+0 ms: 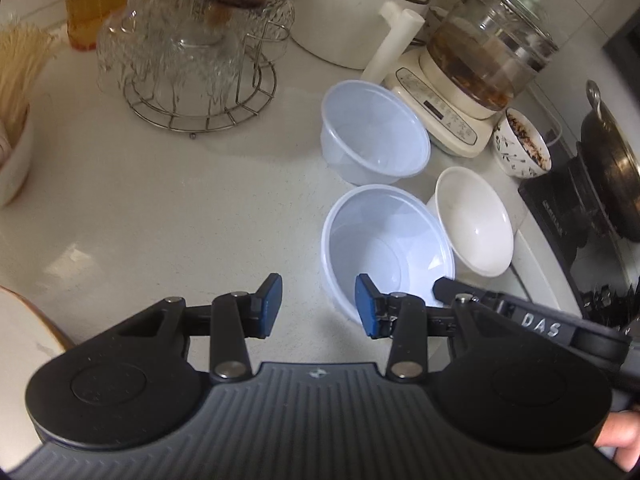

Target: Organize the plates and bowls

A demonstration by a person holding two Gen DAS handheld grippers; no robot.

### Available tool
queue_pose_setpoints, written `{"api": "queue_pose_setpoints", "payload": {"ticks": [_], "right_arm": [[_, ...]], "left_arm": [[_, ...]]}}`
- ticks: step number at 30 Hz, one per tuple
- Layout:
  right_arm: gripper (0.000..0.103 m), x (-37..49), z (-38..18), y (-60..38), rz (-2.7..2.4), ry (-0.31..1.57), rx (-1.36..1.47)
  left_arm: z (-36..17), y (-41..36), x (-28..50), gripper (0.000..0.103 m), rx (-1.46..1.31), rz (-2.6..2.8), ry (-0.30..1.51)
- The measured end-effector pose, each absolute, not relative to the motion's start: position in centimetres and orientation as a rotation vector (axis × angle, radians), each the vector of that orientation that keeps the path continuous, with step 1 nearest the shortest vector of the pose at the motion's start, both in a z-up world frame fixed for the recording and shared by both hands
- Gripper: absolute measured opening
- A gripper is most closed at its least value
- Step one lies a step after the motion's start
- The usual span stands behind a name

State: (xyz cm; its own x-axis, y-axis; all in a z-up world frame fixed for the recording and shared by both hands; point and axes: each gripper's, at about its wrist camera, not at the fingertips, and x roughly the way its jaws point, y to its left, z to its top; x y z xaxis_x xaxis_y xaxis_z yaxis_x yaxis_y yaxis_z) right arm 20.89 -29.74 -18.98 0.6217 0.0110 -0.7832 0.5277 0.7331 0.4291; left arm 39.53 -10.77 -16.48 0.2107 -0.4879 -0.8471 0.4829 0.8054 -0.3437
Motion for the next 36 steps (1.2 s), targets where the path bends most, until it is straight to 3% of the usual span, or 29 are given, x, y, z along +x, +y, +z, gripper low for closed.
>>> {"api": "queue_pose_setpoints", "payload": {"ticks": [4, 9, 11, 14, 36], "right_arm": [[0.037, 21.5, -19.7, -30.0, -0.319, 0.878, 0.717], [0.031, 22.1, -20.2, -29.8, -0.277, 0.895, 0.712], [0.028, 22.2, -20.3, -29.9, -0.275, 0.902, 0.715], [0.024, 22.5, -20.3, -29.8, -0.245, 0.907, 0.702], [0.022, 25.5, -18.2, -25.4, -0.013, 0.927, 0.55]], "left_arm": [[-17.4, -11.8, 40.0, 0.044, -0.023, -0.675, 1.192], [-18.1, -12.8, 40.2, 0.033, -0.014, -0.674, 1.202], [-18.4, -13.0, 40.3, 0.022, -0.017, -0.67, 1.207], [-18.7, -12.9, 40.4, 0.014, -0.022, -0.674, 1.203], [-15.6, -6.1, 38.5, 0.013, -0.06, -0.511, 1.118]]}}
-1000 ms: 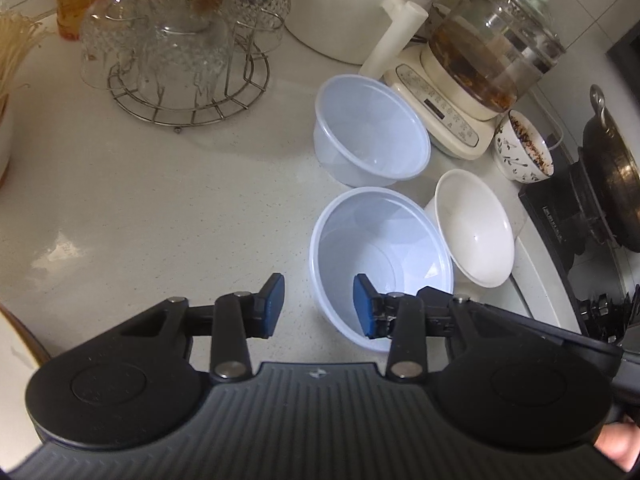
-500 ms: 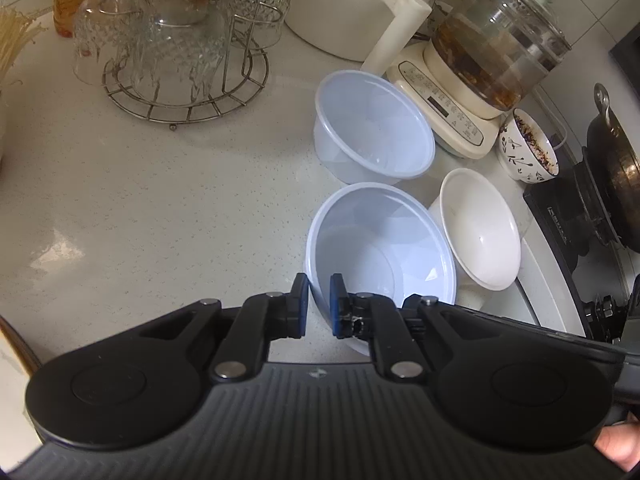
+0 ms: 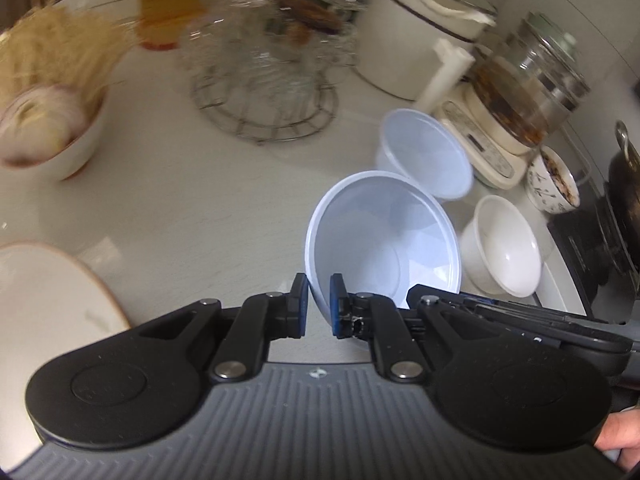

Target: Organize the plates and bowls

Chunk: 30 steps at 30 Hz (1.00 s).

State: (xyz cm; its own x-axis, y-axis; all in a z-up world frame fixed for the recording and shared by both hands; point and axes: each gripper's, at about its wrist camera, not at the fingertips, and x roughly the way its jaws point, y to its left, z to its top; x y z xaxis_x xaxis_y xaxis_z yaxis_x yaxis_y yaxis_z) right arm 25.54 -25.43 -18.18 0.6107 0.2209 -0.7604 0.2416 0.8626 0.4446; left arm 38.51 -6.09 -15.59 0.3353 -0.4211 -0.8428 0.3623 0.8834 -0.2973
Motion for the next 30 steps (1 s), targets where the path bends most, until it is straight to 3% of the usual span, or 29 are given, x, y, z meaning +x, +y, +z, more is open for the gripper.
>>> {"api": "queue_pose_setpoints", "payload": {"ticks": [23, 25, 26, 28, 30], "right_arm": [[0.024, 27.1, -19.3, -22.5, 0.053, 0.964, 0.485], [0.027, 26.9, -18.8, -22.5, 0.042, 0.942, 0.464], [0.038, 26.8, -18.5, -22.5, 0.04, 0.929, 0.457], [0.048, 26.5, -18.0, -22.5, 0.031, 0.907, 0.444], [0.048, 26.2, -17.5, -22.6, 0.018, 0.895, 0.439]], "left_arm": [[-17.8, -3.1, 38.7, 0.015, -0.076, -0.39, 1.176], [-17.7, -3.0, 38.8, 0.025, -0.082, -0.385, 1.18], [-17.5, -3.0, 38.7, 0.037, -0.079, -0.376, 1.179], [-16.9, -3.0, 38.4, 0.042, -0.068, -0.363, 1.165], [-16.0, -2.9, 38.1, 0.042, -0.067, -0.367, 1.155]]}}
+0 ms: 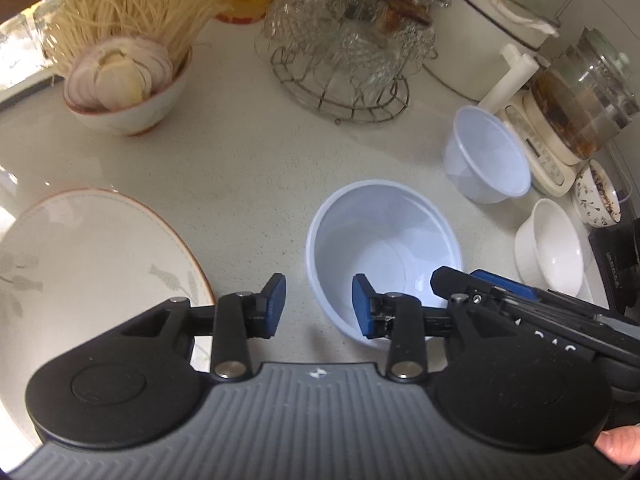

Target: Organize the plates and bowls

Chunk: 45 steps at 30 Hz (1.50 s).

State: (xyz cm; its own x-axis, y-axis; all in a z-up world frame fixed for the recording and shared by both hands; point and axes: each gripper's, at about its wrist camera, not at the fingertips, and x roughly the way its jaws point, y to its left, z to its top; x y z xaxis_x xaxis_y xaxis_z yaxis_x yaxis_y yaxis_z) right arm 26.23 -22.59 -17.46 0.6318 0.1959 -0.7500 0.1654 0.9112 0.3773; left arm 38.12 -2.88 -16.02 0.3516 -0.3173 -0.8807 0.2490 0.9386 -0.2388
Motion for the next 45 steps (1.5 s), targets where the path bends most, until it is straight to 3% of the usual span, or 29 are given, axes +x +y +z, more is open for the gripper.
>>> {"api": "queue_pose_setpoints", "payload": {"ticks": [24, 45], "right_arm": [[0.048, 20.0, -6.5, -20.6, -0.144, 0.621, 0.391], [0.048, 15.3, -4.9, -15.3, -0.288, 0.56, 0.366]], "left_arm": [[-2.2, -0.9, 34.1, 0.045, 0.02, -0.569, 0.86], [0.8, 3.0, 31.3, 0.045, 0.062, -0.73, 0.758]]}}
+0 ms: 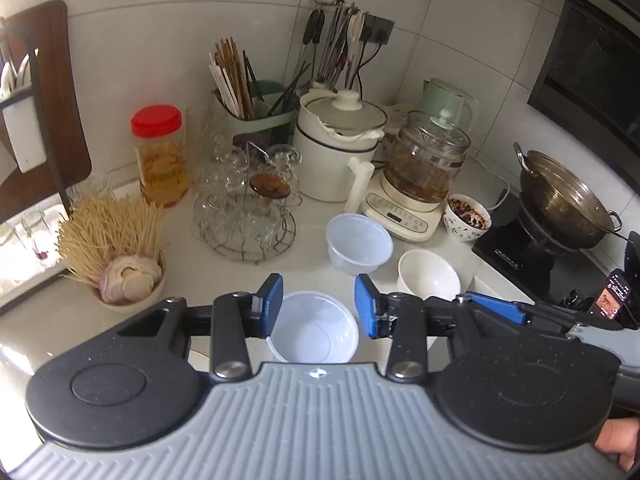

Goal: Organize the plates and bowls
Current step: 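Open both grippers to release the translucent bowl, then move both grippers to the rim of the second translucent bowl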

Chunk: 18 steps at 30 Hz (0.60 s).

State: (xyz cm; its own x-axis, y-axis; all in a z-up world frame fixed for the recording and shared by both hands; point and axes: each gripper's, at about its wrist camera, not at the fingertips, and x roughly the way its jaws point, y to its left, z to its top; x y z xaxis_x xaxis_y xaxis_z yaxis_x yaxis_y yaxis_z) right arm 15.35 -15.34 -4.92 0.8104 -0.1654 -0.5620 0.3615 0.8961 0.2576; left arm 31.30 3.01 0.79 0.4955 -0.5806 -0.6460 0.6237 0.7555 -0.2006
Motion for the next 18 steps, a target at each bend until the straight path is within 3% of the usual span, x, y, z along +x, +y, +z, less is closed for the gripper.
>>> {"api": "queue_pose_setpoints", "payload": {"ticks": [18], "right_arm": [[0.048, 19.1, -6.9, -25.3, -0.351, 0.608, 0.435]], "left_arm": [[-3.0, -4.8, 35.5, 0.048, -0.002, -0.671, 0.848]]}}
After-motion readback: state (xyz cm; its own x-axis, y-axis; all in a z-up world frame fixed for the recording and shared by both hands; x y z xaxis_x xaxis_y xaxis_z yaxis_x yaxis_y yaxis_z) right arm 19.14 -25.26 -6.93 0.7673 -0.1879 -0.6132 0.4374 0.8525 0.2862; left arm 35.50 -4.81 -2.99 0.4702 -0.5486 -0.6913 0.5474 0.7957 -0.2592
